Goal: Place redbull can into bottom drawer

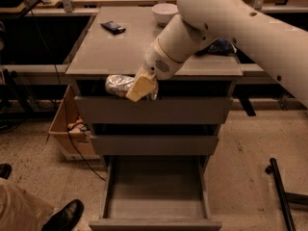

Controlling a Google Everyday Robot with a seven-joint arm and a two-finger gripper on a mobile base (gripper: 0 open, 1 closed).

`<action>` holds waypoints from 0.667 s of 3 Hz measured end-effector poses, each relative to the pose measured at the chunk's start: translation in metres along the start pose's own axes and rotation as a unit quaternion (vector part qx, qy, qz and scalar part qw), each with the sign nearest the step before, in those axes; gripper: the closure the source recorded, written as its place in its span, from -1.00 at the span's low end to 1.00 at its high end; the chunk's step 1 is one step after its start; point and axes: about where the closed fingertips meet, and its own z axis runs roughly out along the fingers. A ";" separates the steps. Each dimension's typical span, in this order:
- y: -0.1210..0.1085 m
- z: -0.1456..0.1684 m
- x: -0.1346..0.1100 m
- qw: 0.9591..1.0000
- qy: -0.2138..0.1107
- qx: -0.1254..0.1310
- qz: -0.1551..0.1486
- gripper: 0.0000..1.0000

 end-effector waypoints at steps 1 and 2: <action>0.006 0.023 0.012 1.000 0.013 -0.004 -0.021 1.00; 0.012 0.069 0.058 0.997 0.051 -0.015 -0.051 1.00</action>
Offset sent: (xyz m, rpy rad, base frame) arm -0.0305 -0.0223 -0.1997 -0.2477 0.0047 0.1992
